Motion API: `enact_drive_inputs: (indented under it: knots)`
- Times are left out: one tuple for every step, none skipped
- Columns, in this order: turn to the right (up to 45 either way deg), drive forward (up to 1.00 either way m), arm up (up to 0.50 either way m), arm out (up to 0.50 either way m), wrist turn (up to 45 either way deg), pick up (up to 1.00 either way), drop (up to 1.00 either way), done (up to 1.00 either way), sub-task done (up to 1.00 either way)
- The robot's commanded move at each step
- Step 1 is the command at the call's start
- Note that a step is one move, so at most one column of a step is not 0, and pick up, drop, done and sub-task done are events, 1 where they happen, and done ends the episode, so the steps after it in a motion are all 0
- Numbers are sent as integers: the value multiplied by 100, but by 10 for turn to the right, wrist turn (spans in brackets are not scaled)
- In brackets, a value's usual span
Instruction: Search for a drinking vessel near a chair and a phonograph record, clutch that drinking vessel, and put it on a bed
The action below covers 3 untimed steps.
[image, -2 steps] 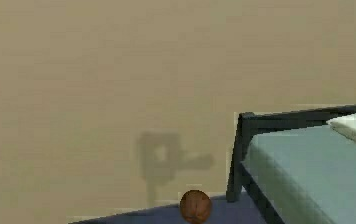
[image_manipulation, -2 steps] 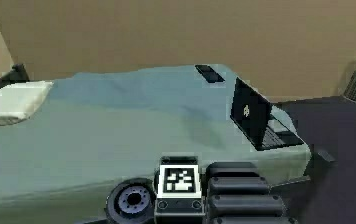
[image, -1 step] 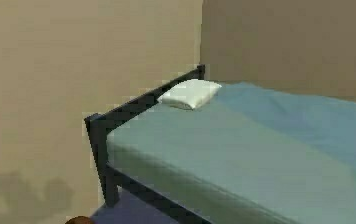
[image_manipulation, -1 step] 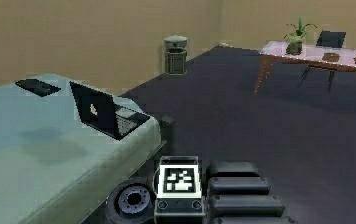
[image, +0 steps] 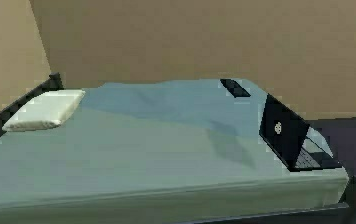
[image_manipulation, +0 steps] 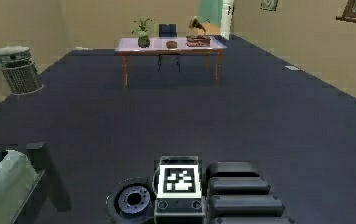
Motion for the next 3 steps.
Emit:
enact_drive_inputs:
  knots:
    - [0,35,0,0,0,0,0,0,0]
    - [-60,0,0,0,0,0,0,0,0]
    - [30,0,0,0,0,0,0,0,0]
